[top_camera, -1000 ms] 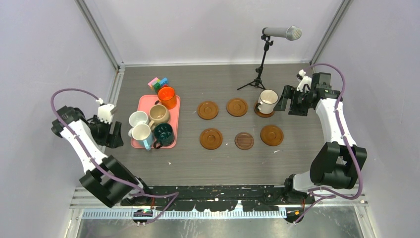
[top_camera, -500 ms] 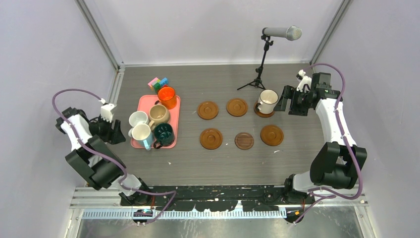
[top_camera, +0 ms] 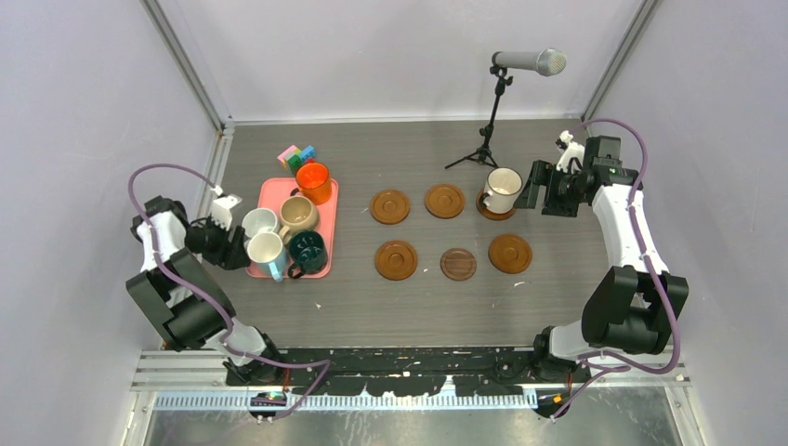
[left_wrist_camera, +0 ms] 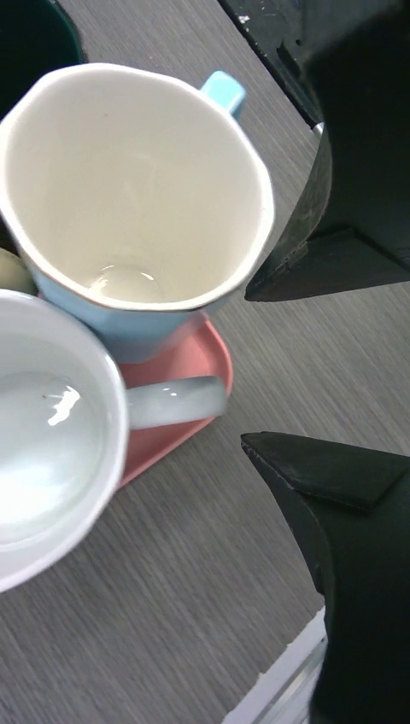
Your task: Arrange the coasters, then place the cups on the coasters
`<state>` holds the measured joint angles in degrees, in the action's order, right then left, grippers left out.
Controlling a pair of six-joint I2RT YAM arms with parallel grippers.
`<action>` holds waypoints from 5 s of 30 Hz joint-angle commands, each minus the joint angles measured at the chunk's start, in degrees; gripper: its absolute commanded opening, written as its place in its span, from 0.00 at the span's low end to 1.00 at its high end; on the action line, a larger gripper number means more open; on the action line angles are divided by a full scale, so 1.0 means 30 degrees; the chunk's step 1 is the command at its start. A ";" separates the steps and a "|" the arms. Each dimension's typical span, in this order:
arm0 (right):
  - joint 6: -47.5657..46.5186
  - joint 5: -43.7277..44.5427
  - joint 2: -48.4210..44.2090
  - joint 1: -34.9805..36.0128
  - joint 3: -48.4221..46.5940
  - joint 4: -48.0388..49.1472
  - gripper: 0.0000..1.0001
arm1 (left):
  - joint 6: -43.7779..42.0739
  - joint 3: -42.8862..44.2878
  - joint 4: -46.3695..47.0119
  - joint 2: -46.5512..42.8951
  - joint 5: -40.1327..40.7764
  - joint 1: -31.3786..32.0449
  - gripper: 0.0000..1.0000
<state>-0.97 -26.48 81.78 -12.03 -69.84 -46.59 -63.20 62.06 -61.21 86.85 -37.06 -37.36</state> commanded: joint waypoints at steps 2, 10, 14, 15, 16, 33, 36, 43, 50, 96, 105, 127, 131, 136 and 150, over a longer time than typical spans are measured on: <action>-0.0203 0.0176 -0.0130 0.0059 -0.0229 0.0206 0.83 | 0.1658 -0.0280 0.2465 0.0380 0.0255 0.0950 0.55; -0.0233 0.0183 -0.0127 0.0071 -0.0212 0.0195 0.83 | 0.3515 0.0413 0.4664 0.1588 0.0488 0.1123 0.40; -0.0247 0.0159 -0.0072 0.0056 -0.0207 0.0210 0.83 | 0.3646 0.0469 0.5316 0.1875 0.0514 0.1331 0.38; -0.0234 0.0144 -0.0072 0.0056 -0.0214 0.0207 0.83 | 0.3526 0.0447 0.5334 0.1978 0.0476 0.1415 0.38; -0.0233 0.0146 -0.0072 0.0056 -0.0215 0.0222 0.83 | 0.3350 0.0452 0.5241 0.2075 0.0362 0.1484 0.38; -0.0200 0.0120 -0.0216 0.0057 -0.0185 0.0200 0.83 | 0.3559 0.0791 0.6133 0.3768 -0.1013 0.2121 0.31; -0.0232 0.0050 -0.0247 0.0063 -0.0186 0.0183 0.83 | 0.3537 0.1302 0.5200 0.3592 -0.1300 0.2108 0.19; -0.0291 -0.0039 -0.0414 0.0057 -0.0124 0.0188 0.82 | 0.4193 0.3218 0.3377 0.2290 -0.1531 0.2089 0.00; -0.0320 -0.0115 -0.0584 0.0059 -0.0174 0.0139 0.82 | 0.7699 0.6346 0.2251 0.1213 -0.1027 0.2788 0.00; 0.3204 0.2102 -0.1471 -0.6183 -0.0001 0.0992 0.89 | 2.2991 2.1558 0.6211 1.2048 1.5929 3.3664 0.00; 0.3233 0.2588 -0.1529 -0.6214 -0.0686 0.0995 0.89 | 2.4523 2.3260 0.7195 1.5057 1.4851 3.3802 0.00; 0.3839 0.1868 -0.1625 -0.6243 -0.0054 0.1701 0.89 | 2.7277 2.4533 0.8046 1.7664 1.3436 3.4472 0.00; 0.3903 0.1737 -0.1790 -0.6243 0.0061 0.1933 0.89 | 2.7323 2.4496 0.7997 1.7872 1.3667 3.4472 0.00; 0.3984 0.1638 -0.1779 -0.6243 0.0170 0.2082 0.89 | 2.7692 2.4448 0.7990 1.8077 1.3503 3.4501 0.02; 0.3865 0.1658 -0.1771 -0.6243 0.0195 0.2110 0.89 | 2.8072 2.2922 0.8302 1.7239 1.3960 3.4691 0.09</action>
<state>10.50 -20.69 78.35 -30.50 -69.14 -42.00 20.45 131.79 -41.71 142.39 3.81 65.89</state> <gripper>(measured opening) 0.889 0.206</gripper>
